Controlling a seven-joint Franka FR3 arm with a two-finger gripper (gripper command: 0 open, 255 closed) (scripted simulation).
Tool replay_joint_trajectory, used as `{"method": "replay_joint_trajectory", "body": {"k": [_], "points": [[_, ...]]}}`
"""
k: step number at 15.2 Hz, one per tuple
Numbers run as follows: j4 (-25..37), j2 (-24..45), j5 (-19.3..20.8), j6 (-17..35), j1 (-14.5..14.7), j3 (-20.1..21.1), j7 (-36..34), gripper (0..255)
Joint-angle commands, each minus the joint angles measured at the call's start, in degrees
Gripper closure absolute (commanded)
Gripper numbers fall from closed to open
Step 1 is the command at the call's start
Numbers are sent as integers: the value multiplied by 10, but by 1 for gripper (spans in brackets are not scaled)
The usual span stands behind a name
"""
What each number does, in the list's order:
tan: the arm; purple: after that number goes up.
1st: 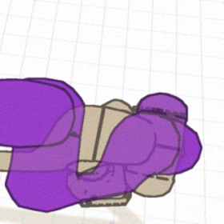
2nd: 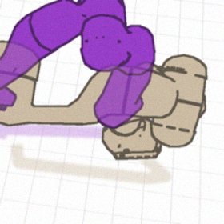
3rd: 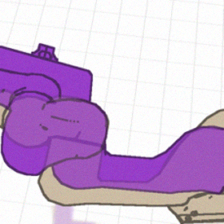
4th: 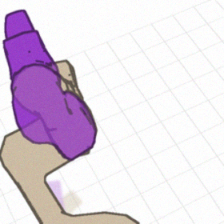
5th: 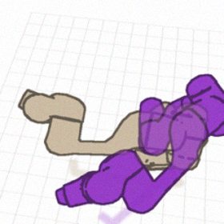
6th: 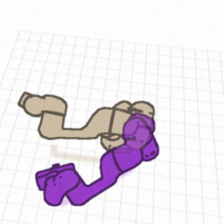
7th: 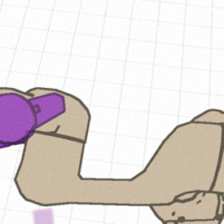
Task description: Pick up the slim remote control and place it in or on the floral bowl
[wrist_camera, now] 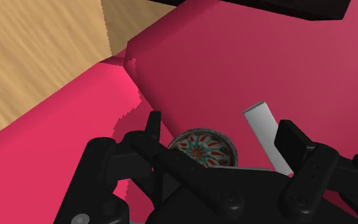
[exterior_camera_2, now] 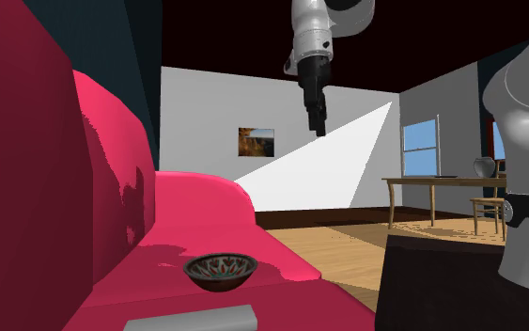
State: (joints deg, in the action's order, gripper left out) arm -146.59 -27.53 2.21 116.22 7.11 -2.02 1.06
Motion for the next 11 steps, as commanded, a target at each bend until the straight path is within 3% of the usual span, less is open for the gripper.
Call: {"method": "replay_joint_trajectory", "body": {"k": [1, 11], "points": [[-1, 39, -6, 43, 11, 6, 3, 0], [44, 248, -22, 216, 52, 34, 29, 0]]}}
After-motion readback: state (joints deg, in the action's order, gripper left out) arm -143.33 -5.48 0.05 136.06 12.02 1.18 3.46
